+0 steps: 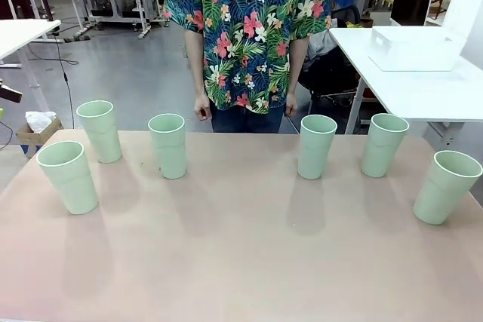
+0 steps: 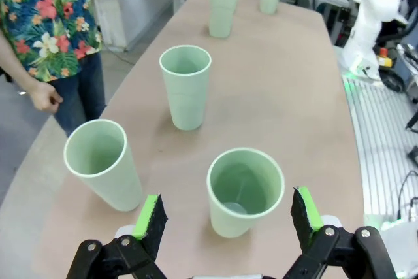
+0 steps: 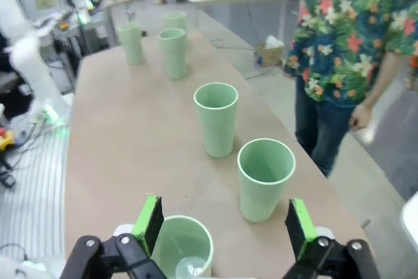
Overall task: Stack the cups and store them in the basket.
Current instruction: Pick up two Reusable plastic cups , one in each hand.
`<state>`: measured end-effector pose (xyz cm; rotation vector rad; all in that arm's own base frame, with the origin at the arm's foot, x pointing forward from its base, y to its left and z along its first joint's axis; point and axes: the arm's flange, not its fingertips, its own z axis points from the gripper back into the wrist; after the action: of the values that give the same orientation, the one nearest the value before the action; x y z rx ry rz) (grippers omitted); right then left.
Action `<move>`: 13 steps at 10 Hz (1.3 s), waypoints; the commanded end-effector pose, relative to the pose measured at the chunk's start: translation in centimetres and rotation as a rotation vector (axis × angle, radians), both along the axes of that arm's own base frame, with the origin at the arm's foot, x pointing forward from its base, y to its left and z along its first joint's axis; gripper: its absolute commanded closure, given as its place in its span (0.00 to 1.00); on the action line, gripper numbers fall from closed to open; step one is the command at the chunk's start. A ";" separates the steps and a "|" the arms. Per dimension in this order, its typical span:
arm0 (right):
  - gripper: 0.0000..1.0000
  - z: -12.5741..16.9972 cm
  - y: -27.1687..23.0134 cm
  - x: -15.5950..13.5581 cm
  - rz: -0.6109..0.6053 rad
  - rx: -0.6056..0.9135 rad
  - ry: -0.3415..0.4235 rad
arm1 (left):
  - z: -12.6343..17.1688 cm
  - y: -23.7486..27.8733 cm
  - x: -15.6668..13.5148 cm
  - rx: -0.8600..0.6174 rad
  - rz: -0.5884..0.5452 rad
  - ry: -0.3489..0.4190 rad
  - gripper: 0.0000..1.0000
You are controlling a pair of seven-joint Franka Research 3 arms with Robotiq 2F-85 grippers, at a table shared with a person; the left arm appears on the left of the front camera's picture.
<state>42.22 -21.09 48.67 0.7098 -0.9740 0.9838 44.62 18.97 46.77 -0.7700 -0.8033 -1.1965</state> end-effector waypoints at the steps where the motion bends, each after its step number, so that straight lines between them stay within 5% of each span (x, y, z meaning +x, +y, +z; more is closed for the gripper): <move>1: 0.00 -1.6 -4.6 3.1 0.127 0.032 -0.051 | -1.5 2.6 2.3 -0.051 -0.086 -0.024 0.00; 4: 0.00 -6.2 -7.6 4.8 0.194 0.061 -0.073 | -4.7 4.5 2.8 -0.113 -0.123 -0.094 0.00; 8: 0.00 -12.6 -9.1 3.5 0.230 0.120 -0.079 | -9.9 5.6 2.4 -0.147 -0.128 -0.171 0.00; 13: 0.00 -18.7 -7.5 3.2 0.226 0.189 -0.048 | -14.6 3.5 2.3 -0.151 -0.177 -0.115 0.00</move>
<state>45.13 -28.88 29.93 0.9880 -1.0208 1.1135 47.39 23.33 32.03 -0.9304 -0.9412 -1.3330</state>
